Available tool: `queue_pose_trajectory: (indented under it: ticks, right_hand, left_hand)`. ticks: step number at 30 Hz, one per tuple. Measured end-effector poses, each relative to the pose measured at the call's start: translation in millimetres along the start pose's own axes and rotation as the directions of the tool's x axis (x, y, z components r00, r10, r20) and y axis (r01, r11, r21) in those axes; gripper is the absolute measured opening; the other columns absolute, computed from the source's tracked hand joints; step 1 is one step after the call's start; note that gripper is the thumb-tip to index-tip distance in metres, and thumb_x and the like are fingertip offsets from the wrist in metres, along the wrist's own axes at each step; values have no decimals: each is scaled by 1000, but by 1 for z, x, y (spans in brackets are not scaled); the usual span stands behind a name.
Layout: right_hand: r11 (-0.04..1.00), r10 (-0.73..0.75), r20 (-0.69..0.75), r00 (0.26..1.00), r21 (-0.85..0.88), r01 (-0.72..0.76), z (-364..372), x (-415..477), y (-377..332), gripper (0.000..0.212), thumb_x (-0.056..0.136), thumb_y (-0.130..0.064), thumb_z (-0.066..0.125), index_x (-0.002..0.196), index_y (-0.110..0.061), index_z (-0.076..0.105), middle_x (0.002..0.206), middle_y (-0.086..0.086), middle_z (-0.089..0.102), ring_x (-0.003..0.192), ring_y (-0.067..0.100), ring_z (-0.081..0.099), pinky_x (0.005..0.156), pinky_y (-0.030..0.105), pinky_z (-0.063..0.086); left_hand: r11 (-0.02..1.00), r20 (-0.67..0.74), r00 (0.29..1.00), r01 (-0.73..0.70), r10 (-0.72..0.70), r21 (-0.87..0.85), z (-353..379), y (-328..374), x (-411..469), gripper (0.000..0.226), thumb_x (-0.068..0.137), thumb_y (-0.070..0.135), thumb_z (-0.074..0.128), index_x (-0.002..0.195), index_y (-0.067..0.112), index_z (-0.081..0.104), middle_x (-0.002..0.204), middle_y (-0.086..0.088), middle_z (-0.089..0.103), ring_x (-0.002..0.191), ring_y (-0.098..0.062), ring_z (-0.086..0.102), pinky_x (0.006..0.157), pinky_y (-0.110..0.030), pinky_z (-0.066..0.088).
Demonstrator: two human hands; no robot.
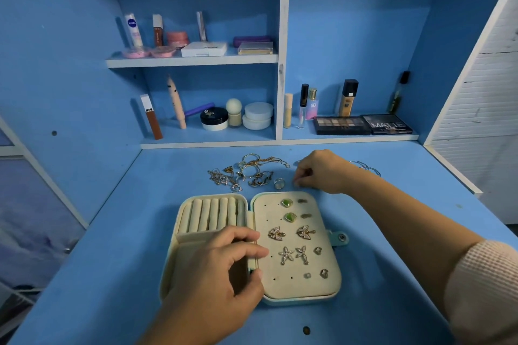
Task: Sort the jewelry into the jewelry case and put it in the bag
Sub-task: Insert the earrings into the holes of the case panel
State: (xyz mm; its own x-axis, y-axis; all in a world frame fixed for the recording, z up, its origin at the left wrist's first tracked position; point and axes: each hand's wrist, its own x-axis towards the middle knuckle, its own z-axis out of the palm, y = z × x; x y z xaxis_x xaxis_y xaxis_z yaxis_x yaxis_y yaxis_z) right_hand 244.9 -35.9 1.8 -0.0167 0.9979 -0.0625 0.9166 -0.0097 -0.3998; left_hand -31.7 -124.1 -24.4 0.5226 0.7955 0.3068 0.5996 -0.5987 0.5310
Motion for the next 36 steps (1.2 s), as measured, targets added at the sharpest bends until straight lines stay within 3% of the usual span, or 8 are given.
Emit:
queue_pose_trajectory:
  ticks: [6,10,18,22,29,33,36]
  right_hand:
    - [990,117,-6,993,-82,-117,-5,-20,13,12,90,-18,61,96,-15,71,91,-4,60,81,12,52,61,19,43]
    - [982,160,14,987,-103,-158,-1,-31,14,15,93,-21,57,102,-12,65,100,4,62,87,18,53,76,29,45]
    - [988,152,1,988,17,-152,-6,-39,22,17,93,-27,57,96,-12,62,90,-1,60,80,16,53,67,26,42]
    - [985,159,-65,985,76,-154,-5,-41,26,14,90,-29,61,87,-16,61,81,-5,59,70,10,50,56,21,39]
    - [980,162,-151,975,144,-141,3,-43,23,4,84,-19,65,87,-17,64,86,-2,64,78,15,57,61,18,43]
    - [969,191,-160,968,189,-160,7,-40,22,16,86,-17,64,102,-17,65,88,-3,62,80,13,55,62,16,40]
    - [952,227,-174,958,246,-181,10,-39,19,20,91,-18,60,109,-19,68,100,-2,64,87,13,56,75,20,42]
  left_hand:
    - [1000,9,1000,-5,6,-25,1,-3,0,22,69,45,65,90,44,72,109,36,59,100,16,56,78,5,37]
    - [999,3,1000,-7,7,-41,2,-3,0,24,69,48,59,88,43,73,110,36,59,99,16,57,77,2,38]
    - [995,7,1000,-2,3,-96,5,-5,-1,29,70,51,53,90,43,72,113,35,57,102,11,59,85,-5,39]
    - [994,25,1000,9,-6,-111,5,-5,0,27,70,52,53,91,45,70,115,36,55,105,11,57,84,1,36]
    - [989,43,999,24,-18,-147,6,-6,0,20,73,36,64,91,42,70,117,34,55,110,10,55,87,3,33]
    - [989,43,999,28,-22,-142,7,-7,-1,21,73,36,64,92,40,71,117,33,55,110,9,55,87,2,33]
    - [989,43,999,30,-24,-146,7,-8,0,22,73,43,61,92,40,71,117,34,55,110,9,55,87,-1,35]
